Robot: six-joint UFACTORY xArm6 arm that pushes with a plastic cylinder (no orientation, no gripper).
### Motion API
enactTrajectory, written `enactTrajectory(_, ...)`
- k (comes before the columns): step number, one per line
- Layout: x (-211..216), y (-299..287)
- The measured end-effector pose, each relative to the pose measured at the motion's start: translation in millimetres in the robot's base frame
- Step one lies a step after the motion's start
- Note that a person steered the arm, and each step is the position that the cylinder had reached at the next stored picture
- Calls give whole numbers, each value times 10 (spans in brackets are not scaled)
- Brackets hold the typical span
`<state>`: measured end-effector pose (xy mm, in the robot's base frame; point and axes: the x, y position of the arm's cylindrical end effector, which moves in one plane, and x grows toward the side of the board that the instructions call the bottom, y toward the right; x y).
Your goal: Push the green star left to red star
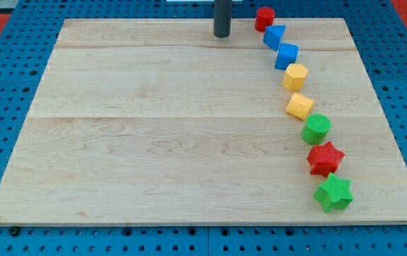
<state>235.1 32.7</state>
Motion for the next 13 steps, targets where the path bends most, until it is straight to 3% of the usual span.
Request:
enactTrajectory(2, 13, -17)
enactTrajectory(3, 633, -41)
enactTrajectory(7, 3815, 92)
enactTrajectory(8, 3839, 436)
enactTrajectory(9, 3832, 1212)
enactTrajectory(12, 3731, 2232)
enactTrajectory(13, 3683, 1987)
